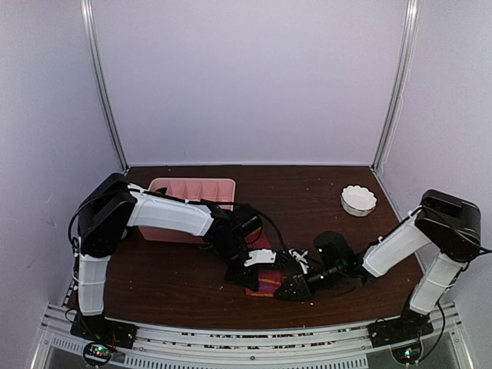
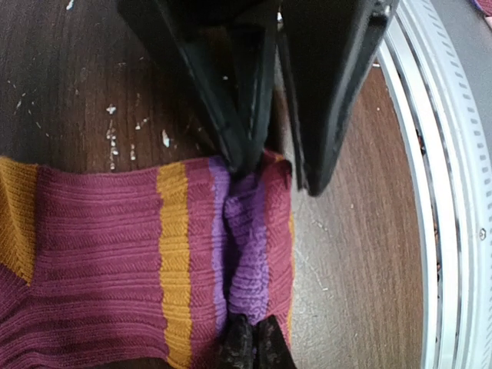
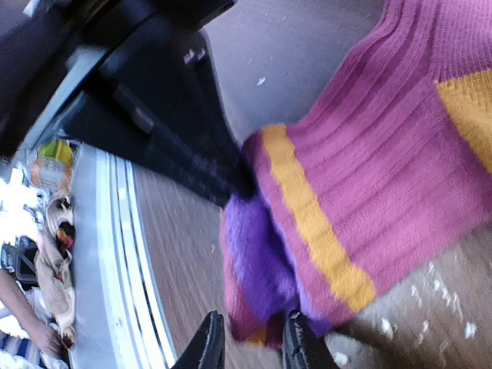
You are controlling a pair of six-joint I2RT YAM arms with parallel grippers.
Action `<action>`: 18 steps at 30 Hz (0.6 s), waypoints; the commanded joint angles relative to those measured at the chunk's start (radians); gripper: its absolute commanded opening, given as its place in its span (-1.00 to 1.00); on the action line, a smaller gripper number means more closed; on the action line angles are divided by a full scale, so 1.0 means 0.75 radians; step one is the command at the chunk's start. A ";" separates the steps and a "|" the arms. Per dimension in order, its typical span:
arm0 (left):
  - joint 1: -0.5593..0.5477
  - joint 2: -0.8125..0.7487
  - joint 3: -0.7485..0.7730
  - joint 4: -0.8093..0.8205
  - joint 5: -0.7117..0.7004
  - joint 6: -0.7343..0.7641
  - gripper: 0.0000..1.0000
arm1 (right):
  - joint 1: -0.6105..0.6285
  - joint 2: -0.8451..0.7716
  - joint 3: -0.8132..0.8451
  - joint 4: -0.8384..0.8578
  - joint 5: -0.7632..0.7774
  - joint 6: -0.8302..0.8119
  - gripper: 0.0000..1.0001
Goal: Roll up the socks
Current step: Roll the sock.
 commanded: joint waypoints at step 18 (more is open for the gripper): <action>0.000 0.050 0.029 -0.188 0.018 0.005 -0.98 | -0.071 -0.808 -0.342 -0.014 0.896 -0.005 0.99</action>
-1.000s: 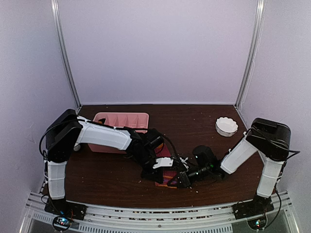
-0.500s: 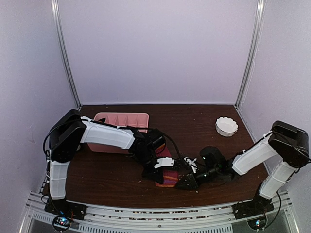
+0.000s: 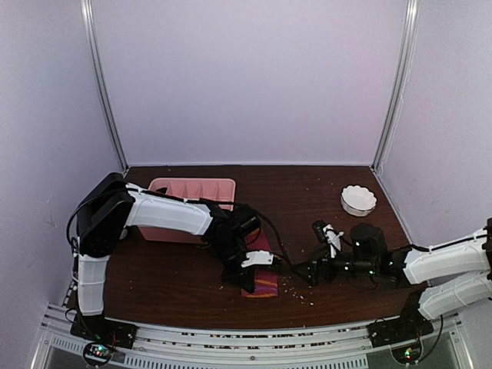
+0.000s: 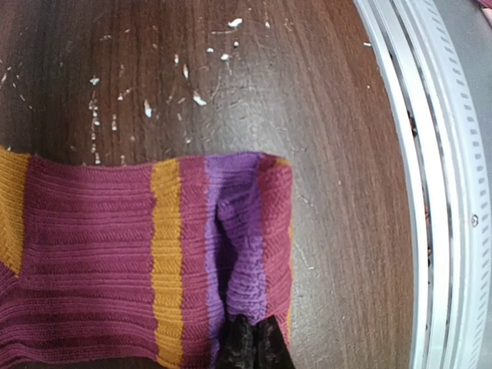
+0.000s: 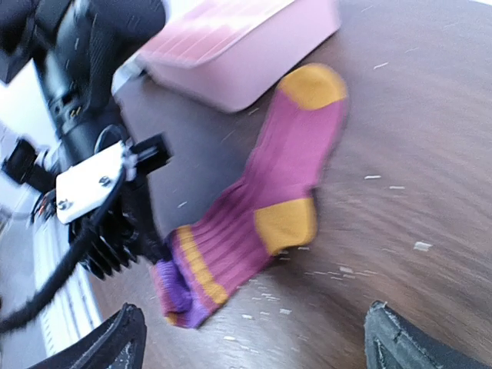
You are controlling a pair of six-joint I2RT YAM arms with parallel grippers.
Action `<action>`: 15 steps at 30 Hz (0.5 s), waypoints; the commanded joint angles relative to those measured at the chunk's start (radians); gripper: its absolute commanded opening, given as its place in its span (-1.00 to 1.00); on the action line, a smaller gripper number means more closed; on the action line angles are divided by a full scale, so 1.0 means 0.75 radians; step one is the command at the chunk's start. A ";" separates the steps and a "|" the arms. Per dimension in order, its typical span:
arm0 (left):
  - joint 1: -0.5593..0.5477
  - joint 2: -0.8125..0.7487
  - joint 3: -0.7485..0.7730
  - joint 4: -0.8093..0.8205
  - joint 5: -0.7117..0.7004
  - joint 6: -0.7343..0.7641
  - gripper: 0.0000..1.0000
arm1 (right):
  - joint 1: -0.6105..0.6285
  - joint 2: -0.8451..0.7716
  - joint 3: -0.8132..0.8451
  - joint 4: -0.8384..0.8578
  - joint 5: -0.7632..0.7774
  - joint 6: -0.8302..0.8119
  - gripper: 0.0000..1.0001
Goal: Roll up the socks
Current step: Roll the sock.
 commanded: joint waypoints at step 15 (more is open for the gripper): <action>0.067 0.301 0.305 -0.340 0.233 -0.124 -0.98 | 0.617 -0.192 -0.216 0.065 0.634 -0.428 0.66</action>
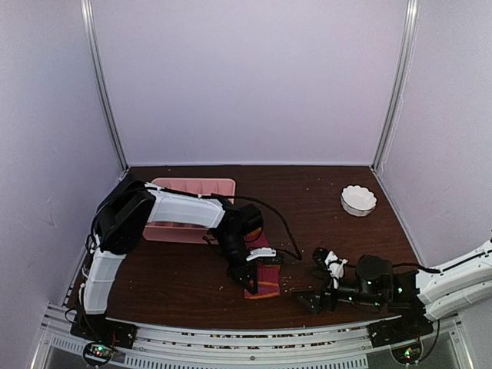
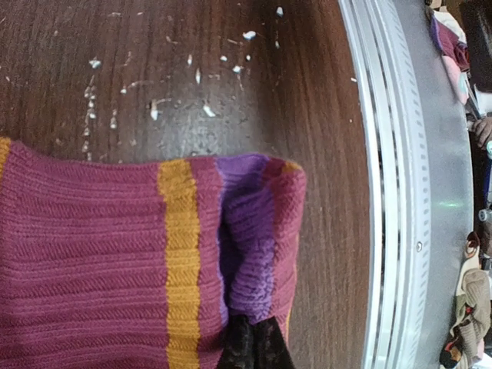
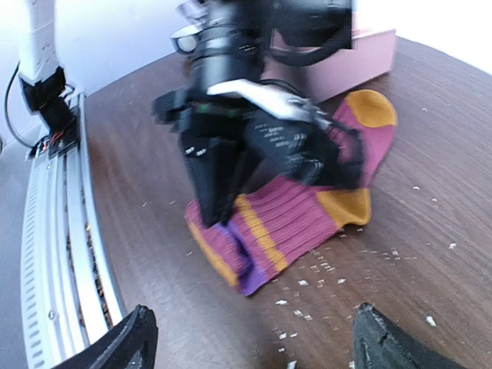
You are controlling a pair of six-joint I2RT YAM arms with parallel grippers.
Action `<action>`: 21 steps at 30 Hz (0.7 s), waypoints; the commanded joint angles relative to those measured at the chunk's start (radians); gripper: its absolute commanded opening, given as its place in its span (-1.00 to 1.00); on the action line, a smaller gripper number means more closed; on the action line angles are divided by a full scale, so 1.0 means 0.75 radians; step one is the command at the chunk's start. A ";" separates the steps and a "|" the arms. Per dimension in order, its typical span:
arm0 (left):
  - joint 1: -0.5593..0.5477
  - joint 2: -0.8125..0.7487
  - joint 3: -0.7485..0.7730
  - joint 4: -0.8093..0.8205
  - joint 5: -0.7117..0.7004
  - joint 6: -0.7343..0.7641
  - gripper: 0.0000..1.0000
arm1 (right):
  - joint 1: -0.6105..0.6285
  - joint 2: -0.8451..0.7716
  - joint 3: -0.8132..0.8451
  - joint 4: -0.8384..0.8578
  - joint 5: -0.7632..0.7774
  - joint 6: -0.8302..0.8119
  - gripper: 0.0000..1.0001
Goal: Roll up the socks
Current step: Roll the sock.
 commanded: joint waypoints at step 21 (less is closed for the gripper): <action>0.019 0.231 0.256 -0.292 0.009 0.063 -0.94 | 0.153 0.761 0.557 -0.290 0.042 -1.011 -0.21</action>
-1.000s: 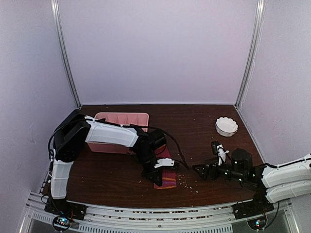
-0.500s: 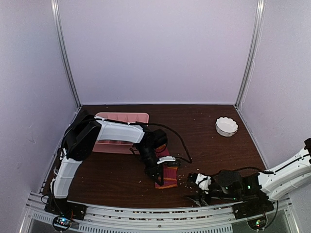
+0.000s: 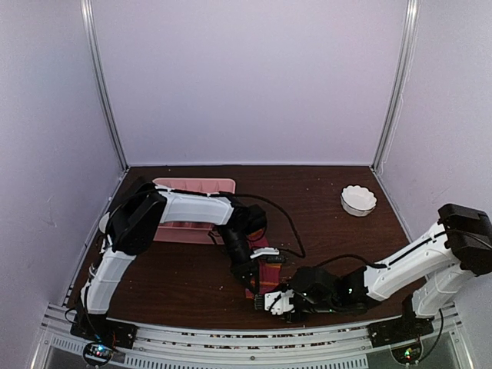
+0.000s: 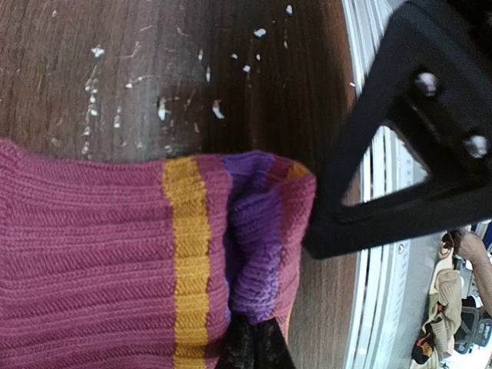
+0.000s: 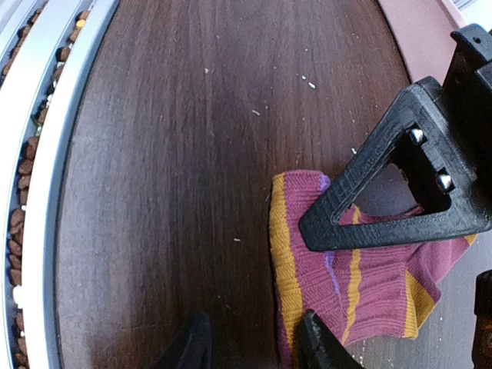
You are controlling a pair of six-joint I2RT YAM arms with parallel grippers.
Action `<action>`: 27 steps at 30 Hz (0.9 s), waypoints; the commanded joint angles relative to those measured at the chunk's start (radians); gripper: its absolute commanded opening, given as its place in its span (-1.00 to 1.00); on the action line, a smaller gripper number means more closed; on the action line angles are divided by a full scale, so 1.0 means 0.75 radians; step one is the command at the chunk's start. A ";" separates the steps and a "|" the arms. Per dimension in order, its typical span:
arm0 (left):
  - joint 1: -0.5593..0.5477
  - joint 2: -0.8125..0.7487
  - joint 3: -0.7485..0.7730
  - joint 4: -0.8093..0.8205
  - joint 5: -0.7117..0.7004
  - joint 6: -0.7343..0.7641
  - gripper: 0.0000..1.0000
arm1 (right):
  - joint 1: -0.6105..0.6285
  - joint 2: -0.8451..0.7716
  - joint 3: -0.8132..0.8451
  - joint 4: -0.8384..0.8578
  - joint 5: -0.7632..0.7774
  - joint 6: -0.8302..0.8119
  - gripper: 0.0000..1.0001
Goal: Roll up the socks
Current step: Roll the sock.
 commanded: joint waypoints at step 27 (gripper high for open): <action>0.034 0.189 0.215 -0.247 -0.025 0.133 -0.83 | -0.164 0.213 0.165 -0.227 -0.109 -0.131 -0.59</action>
